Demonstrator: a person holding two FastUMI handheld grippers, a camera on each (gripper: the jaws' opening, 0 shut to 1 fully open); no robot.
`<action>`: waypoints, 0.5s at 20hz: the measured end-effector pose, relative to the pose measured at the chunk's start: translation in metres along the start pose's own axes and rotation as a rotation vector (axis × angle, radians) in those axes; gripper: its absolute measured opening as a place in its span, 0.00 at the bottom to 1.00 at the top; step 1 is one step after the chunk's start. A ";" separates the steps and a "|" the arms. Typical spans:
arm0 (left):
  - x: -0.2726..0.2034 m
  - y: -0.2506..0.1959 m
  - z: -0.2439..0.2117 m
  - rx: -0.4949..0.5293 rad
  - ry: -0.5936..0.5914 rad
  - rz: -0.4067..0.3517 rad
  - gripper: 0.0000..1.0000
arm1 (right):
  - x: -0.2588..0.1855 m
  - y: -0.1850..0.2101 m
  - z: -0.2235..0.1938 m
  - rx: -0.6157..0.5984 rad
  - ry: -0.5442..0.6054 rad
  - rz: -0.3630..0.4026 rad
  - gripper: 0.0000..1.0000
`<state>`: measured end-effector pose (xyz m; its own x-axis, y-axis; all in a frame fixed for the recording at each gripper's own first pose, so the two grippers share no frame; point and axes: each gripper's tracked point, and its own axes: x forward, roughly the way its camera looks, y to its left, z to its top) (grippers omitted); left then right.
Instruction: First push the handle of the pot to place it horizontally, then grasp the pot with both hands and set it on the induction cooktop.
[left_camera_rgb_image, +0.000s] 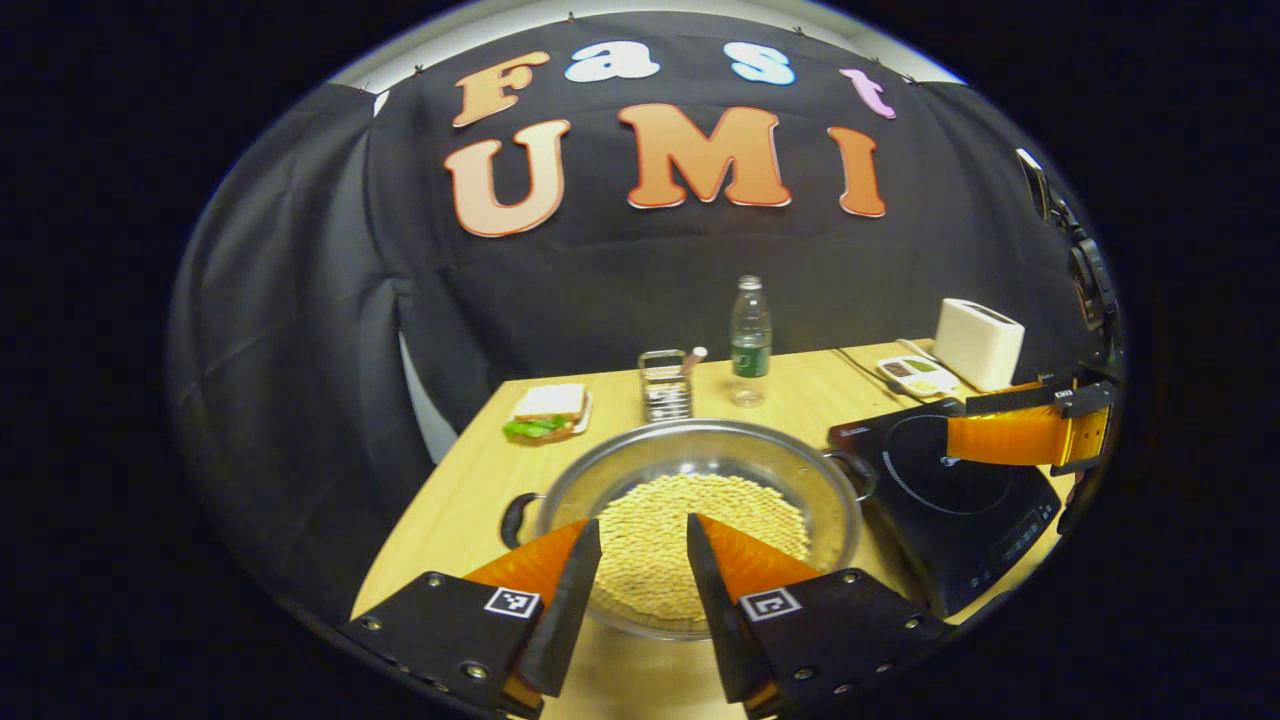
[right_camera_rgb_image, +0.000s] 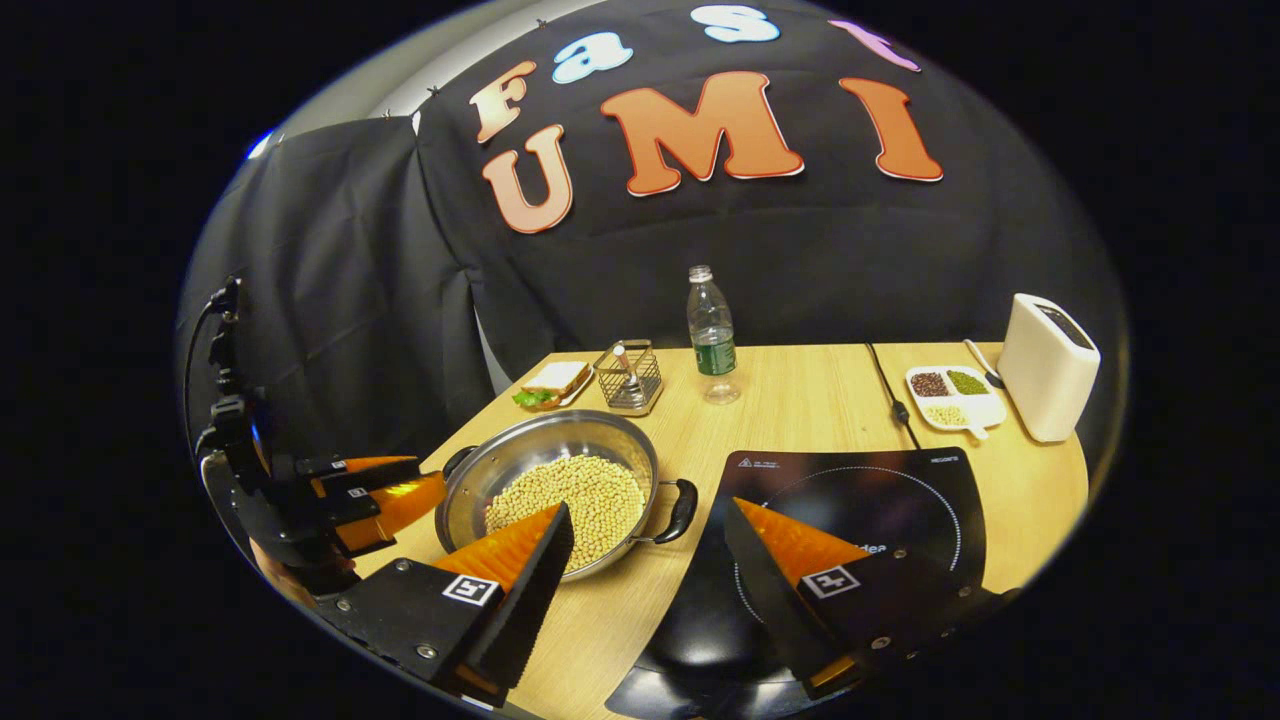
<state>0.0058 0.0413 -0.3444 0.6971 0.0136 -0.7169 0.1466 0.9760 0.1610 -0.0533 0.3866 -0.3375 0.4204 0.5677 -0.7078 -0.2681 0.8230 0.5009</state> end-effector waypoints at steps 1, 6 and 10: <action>0.000 0.011 -0.002 -0.022 0.013 0.013 0.62 | 0.009 0.002 -0.003 0.003 0.021 -0.003 0.95; 0.005 0.071 -0.013 -0.051 0.085 0.096 0.88 | 0.049 0.007 -0.018 -0.005 0.120 -0.032 0.94; 0.014 0.098 0.012 -0.056 0.098 0.081 0.87 | 0.065 0.005 -0.020 0.000 0.195 -0.047 0.94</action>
<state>0.0385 0.1347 -0.3307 0.6330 0.1115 -0.7660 0.0515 0.9813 0.1853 -0.0447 0.4283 -0.3908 0.2565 0.5216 -0.8137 -0.2520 0.8488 0.4647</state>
